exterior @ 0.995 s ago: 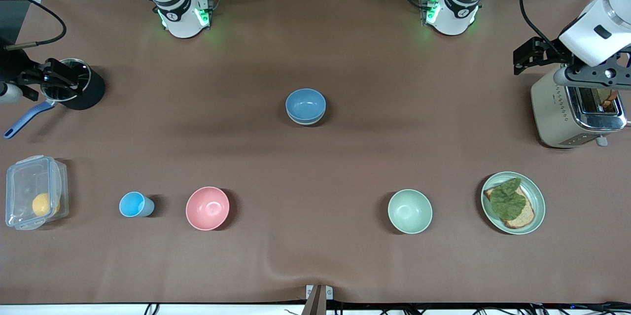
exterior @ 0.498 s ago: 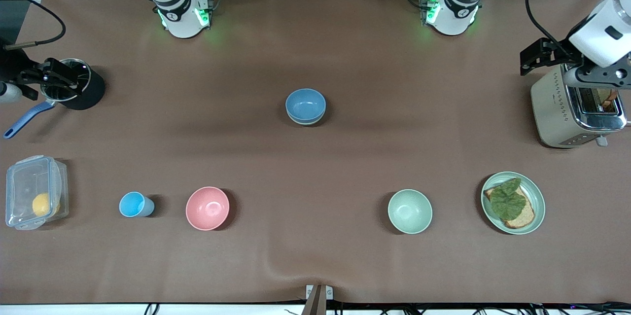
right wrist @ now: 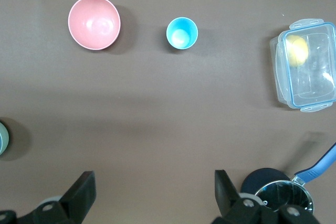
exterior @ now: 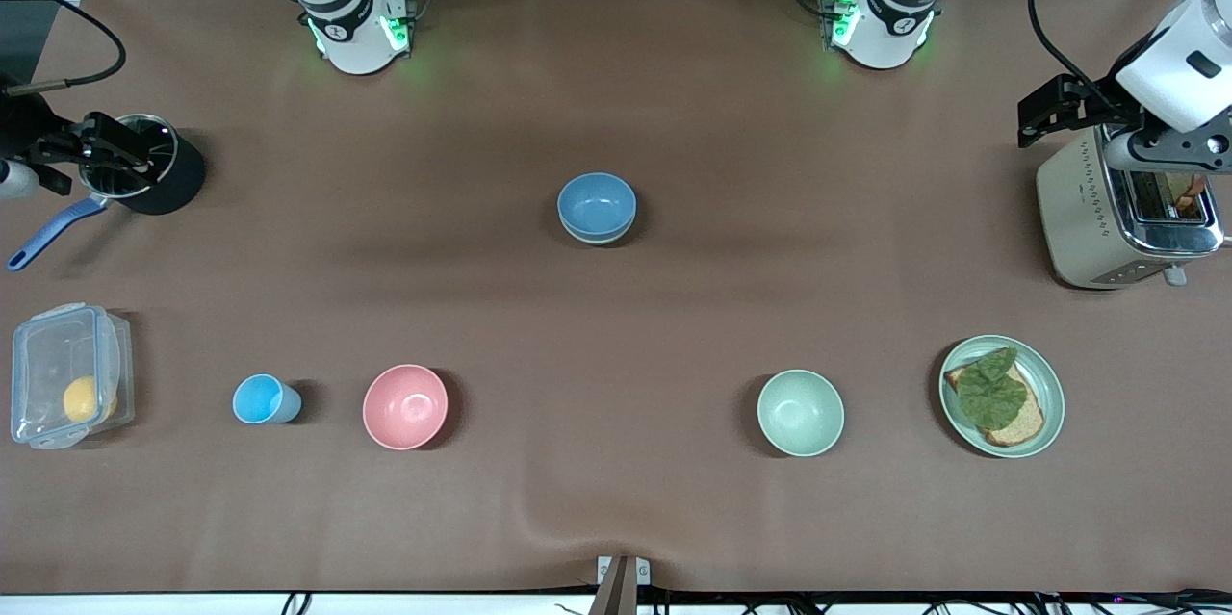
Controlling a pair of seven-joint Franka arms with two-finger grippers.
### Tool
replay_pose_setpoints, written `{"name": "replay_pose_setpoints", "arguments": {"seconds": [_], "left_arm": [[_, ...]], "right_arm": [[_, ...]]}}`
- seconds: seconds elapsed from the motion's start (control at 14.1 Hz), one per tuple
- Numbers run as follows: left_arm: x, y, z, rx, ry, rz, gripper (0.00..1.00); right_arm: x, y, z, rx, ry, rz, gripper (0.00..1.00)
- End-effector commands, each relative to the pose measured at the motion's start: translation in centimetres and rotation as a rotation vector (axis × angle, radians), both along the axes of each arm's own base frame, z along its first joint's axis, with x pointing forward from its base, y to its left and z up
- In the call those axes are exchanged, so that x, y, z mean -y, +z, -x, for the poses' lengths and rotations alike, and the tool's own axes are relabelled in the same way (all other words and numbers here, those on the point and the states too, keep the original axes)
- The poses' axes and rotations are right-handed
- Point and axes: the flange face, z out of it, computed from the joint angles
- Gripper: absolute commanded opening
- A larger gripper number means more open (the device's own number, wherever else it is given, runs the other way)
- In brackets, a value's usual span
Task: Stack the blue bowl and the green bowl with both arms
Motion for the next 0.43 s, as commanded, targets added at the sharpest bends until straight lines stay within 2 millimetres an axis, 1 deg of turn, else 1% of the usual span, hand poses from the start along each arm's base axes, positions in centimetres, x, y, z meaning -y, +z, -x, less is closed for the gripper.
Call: {"name": "replay_pose_setpoints", "arguments": {"seconds": [0.0, 0.36], "left_arm": [[0.09, -0.11, -0.11, -0.007, -0.005, 0.027, 1.00], [0.17, -0.27, -0.71, 0.017, -0.005, 0.030, 1.00]], "right_arm": [[0.21, 0.49, -0.16, -0.003, -0.006, 0.016, 1.00], [-0.15, 1.07, -0.27, 0.011, 0.000, 0.015, 1.00]]}}
